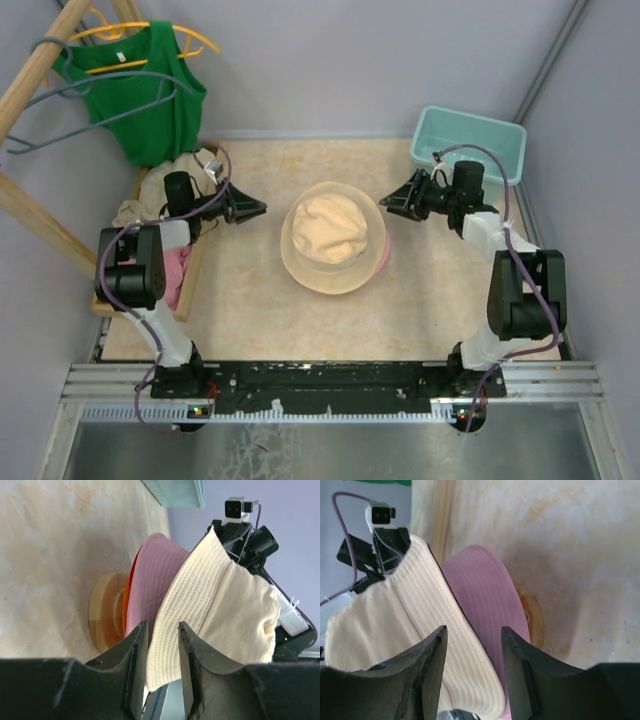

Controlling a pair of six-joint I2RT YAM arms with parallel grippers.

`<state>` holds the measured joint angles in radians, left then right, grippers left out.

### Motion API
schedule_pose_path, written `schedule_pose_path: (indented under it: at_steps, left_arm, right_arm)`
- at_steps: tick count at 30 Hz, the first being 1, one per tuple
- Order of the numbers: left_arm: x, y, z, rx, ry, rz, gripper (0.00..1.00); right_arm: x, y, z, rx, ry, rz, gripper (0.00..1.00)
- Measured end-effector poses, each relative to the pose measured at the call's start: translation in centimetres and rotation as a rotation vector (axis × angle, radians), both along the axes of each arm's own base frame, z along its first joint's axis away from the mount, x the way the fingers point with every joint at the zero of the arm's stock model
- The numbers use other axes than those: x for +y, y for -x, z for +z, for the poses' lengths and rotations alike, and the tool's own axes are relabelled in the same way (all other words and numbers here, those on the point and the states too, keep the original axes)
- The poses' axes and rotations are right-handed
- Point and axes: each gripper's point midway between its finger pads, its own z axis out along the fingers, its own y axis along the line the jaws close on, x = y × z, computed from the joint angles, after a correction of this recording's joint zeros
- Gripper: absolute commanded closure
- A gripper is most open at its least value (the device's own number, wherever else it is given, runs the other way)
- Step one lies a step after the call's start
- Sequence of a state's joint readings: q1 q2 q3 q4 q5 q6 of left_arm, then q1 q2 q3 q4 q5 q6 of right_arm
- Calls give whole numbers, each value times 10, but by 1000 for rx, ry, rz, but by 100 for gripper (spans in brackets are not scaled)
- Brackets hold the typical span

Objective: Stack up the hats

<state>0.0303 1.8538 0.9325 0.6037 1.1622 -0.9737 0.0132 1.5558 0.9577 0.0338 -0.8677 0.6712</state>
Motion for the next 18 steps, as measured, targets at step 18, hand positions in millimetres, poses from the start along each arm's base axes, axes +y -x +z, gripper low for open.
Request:
schedule_pose_path:
  at_steps: [18]
  left_arm:
    - [6, 50, -9, 71, -91, 48, 62]
  right_arm:
    - [49, -33, 6, -38, -126, 116, 58]
